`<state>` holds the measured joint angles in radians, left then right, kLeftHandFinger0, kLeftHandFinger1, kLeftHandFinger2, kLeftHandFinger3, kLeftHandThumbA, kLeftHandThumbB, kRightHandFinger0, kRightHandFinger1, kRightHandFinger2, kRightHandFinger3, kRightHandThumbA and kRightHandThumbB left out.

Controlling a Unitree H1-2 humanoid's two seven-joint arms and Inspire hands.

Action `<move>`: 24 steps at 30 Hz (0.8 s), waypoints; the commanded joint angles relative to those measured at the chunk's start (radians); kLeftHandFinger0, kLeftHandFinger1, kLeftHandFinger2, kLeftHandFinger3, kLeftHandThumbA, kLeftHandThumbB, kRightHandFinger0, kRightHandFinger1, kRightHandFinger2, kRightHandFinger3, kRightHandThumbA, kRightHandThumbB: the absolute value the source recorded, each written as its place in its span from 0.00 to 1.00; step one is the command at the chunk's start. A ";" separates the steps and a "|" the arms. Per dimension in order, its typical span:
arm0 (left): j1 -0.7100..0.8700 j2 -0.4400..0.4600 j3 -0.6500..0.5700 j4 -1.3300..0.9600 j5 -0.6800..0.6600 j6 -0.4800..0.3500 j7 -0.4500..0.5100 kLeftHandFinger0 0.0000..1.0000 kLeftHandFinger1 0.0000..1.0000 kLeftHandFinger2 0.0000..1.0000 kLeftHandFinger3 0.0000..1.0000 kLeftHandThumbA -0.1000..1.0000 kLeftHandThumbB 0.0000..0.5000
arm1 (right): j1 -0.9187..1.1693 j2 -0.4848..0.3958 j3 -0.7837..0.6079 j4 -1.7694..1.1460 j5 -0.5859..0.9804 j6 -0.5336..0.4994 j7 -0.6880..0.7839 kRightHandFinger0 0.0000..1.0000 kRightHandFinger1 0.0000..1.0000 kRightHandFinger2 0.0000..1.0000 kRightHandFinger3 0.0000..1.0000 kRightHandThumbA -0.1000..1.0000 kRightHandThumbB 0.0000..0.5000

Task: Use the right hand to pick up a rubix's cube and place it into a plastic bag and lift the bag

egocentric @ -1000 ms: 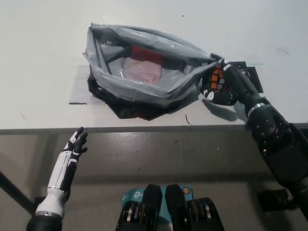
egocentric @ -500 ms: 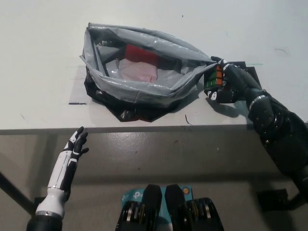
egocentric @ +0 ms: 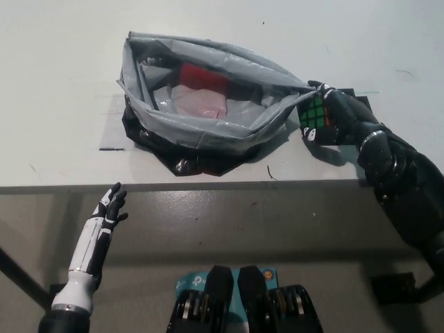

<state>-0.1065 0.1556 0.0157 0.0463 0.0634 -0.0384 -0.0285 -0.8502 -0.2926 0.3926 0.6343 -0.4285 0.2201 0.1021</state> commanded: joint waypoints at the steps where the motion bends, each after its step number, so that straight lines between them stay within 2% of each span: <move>1: -0.022 0.008 0.003 -0.008 -0.007 -0.036 -0.008 0.92 1.00 1.00 1.00 1.00 0.21 | -0.078 0.003 -0.009 0.058 -0.016 -0.011 0.014 1.00 1.00 1.00 1.00 0.61 1.00; 7: -0.022 0.007 0.003 -0.008 -0.008 -0.033 -0.007 0.91 1.00 1.00 1.00 1.00 0.23 | -0.111 0.032 -0.008 0.194 -0.027 -0.030 -0.030 1.00 1.00 1.00 1.00 0.53 1.00; 11: -0.022 0.006 0.003 -0.010 -0.007 -0.027 -0.006 0.92 1.00 1.00 1.00 1.00 0.23 | -0.142 0.060 -0.009 0.337 -0.034 -0.059 -0.099 1.00 1.00 1.00 1.00 0.42 1.00; 15: -0.025 0.008 0.002 -0.009 -0.003 -0.033 -0.006 0.90 1.00 1.00 1.00 1.00 0.22 | -0.174 0.084 0.020 0.476 -0.059 -0.024 -0.124 1.00 1.00 1.00 1.00 0.47 1.00; 19: -0.033 0.008 0.003 -0.007 -0.008 -0.035 -0.008 0.89 1.00 1.00 1.00 1.00 0.24 | -0.188 0.082 0.023 0.520 -0.053 -0.052 -0.116 1.00 1.00 1.00 1.00 0.49 1.00; 24: -0.035 0.008 0.002 -0.006 -0.007 -0.032 -0.008 0.89 1.00 1.00 1.00 1.00 0.25 | -0.202 0.087 0.001 0.562 -0.028 -0.096 -0.135 1.00 1.00 1.00 1.00 0.45 1.00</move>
<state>-0.1145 0.1556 0.0157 0.0463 0.0614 -0.0389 -0.0298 -1.0475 -0.2077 0.4033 1.1371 -0.4657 0.1492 -0.0304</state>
